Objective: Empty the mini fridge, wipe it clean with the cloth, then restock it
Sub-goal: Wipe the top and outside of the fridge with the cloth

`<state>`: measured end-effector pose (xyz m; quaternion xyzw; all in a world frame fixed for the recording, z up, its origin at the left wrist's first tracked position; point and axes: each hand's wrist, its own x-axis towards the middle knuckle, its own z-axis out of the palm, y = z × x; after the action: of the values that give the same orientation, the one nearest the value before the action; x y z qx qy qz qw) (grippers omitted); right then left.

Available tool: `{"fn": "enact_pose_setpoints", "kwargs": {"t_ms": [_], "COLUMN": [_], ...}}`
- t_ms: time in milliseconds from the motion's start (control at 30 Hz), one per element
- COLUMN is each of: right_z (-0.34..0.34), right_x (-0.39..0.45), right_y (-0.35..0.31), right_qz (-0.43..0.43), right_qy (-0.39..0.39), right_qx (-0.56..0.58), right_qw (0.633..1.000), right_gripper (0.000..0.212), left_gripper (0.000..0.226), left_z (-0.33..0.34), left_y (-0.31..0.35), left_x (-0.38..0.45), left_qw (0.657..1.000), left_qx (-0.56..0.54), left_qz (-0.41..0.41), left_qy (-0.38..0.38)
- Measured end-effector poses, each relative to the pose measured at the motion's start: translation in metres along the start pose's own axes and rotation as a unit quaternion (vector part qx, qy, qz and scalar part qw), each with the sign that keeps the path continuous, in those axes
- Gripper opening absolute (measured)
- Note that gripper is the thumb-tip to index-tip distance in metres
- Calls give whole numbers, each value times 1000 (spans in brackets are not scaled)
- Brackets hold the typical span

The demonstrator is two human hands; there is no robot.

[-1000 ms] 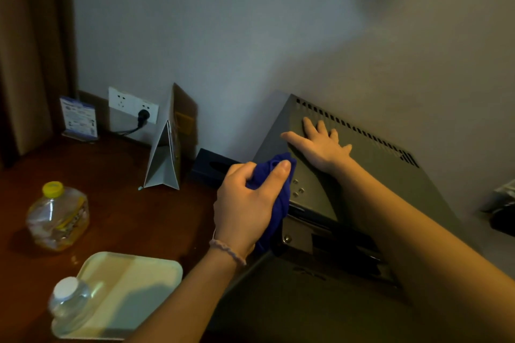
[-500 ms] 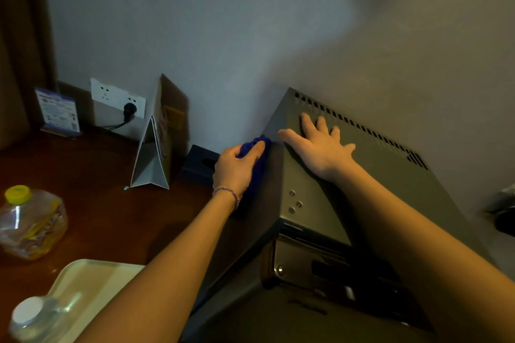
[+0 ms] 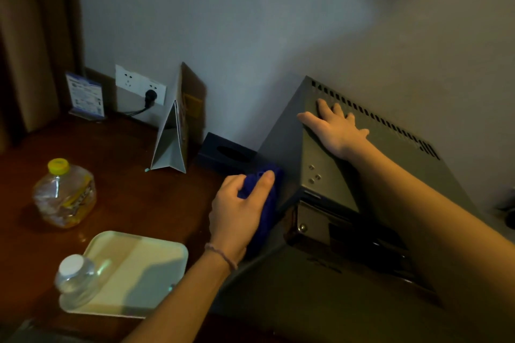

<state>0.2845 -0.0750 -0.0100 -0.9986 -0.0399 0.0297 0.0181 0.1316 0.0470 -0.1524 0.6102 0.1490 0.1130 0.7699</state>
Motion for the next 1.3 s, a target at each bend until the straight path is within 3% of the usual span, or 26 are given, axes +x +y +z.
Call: {"fn": "enact_pose_setpoints", "kwargs": {"t_ms": [133,400,600,800,933,1300], "right_z": [0,-1,-2,1,3,3], "right_x": [-7,-5,19,33,34,40], "right_y": [-2,-14,-11,-12,-12,-11], "right_qz": [3,19,-44,-55,-63,-63], "right_qy": [-2,-17,0,2,3,3], "right_qx": [-4,1,0,1,1,-11], "right_qw": [1000,1000,999,998,998,998], "right_gripper": [83,77,75,72,73,72], "left_gripper": [48,45,53,49,59,48], "left_z": [-5,4,25,51,68,91], "left_y": [34,37,22,3,-1,-21], "left_x": [-36,-13,53,123,175,247], "left_qw": [997,992,998,999,999,998], "left_qx": [-26,-46,-20,20,28,42], "left_qz": [78,120,56,21,9,-43], "left_qy": [1,4,12,33,18,-4]}}
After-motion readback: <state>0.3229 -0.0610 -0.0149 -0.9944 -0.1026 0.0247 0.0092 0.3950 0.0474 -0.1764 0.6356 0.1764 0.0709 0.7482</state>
